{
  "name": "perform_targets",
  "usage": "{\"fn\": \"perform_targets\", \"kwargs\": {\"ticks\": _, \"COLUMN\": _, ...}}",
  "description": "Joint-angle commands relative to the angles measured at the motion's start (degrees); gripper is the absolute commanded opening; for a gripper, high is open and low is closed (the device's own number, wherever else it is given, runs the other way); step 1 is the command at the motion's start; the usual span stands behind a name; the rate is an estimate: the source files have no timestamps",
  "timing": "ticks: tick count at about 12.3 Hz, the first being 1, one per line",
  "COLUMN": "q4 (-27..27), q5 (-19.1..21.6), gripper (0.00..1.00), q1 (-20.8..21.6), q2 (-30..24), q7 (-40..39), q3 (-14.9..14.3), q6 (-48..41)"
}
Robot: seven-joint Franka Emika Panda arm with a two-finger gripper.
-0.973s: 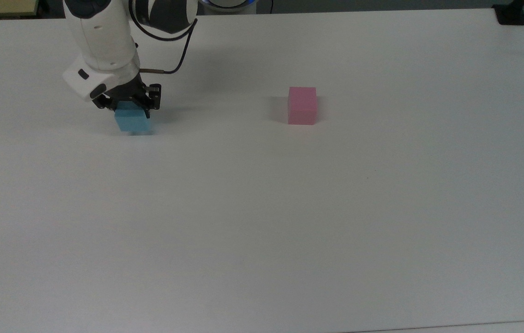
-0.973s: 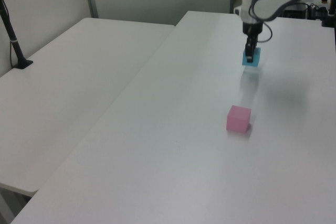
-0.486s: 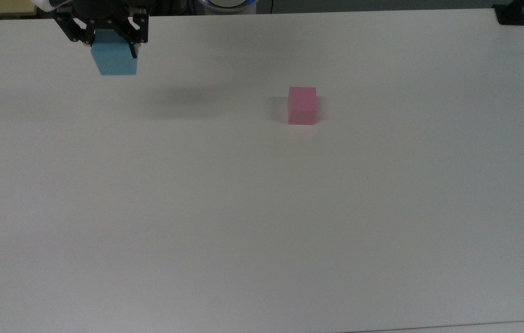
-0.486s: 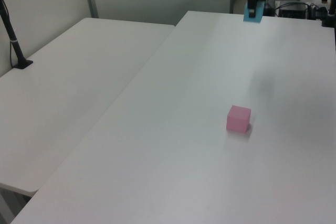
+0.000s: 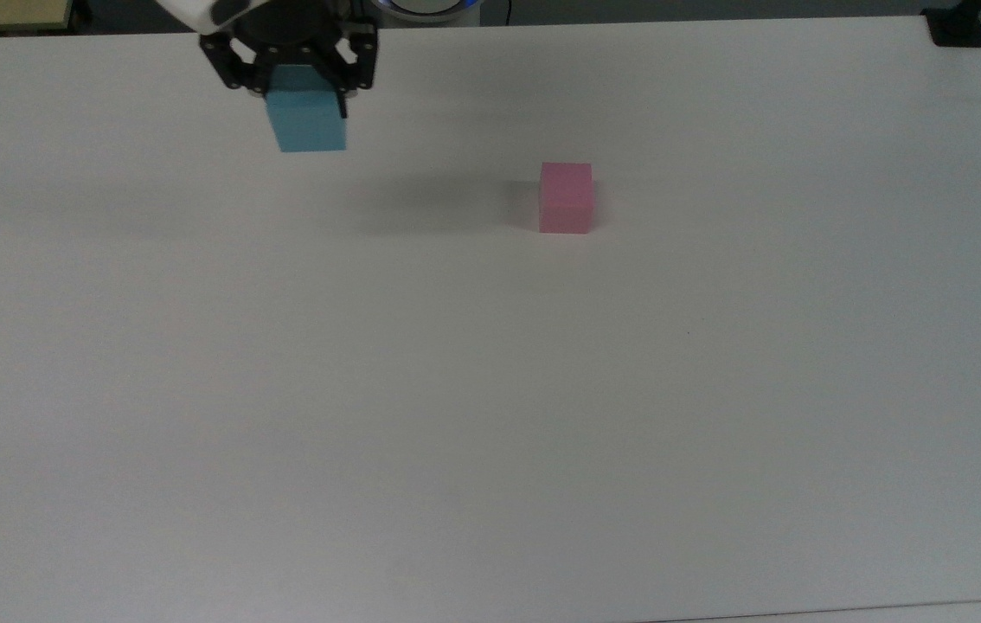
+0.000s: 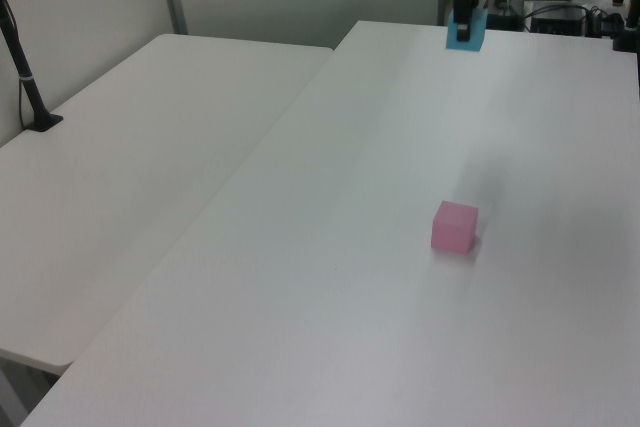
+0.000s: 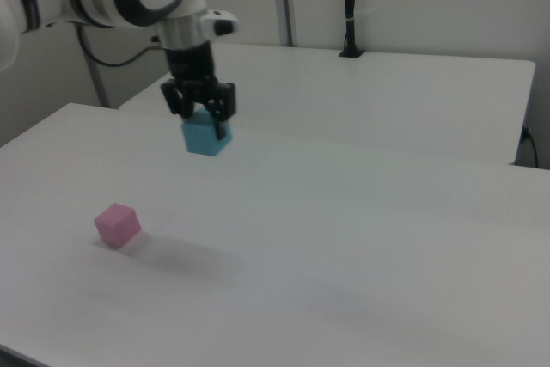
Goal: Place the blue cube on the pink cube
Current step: 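Carry the light-blue cube over the pink cube and lower it on top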
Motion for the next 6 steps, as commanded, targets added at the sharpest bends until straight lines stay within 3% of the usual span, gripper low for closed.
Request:
{"fn": "perform_targets", "kwargs": {"ticks": 1, "q4": -0.95, "q5": 0.46, "gripper": 0.16, "q1": 8.58, "q2": -1.85, "q7": 8.78, "q3": -0.21, "q6": -0.3}}
{"fn": "perform_targets", "kwargs": {"ticks": 6, "q4": -1.3, "q5": 1.77, "gripper": 0.16, "q1": 20.37, "q2": -2.73, "q7": 20.57, "q3": -0.12, "q6": -0.3}}
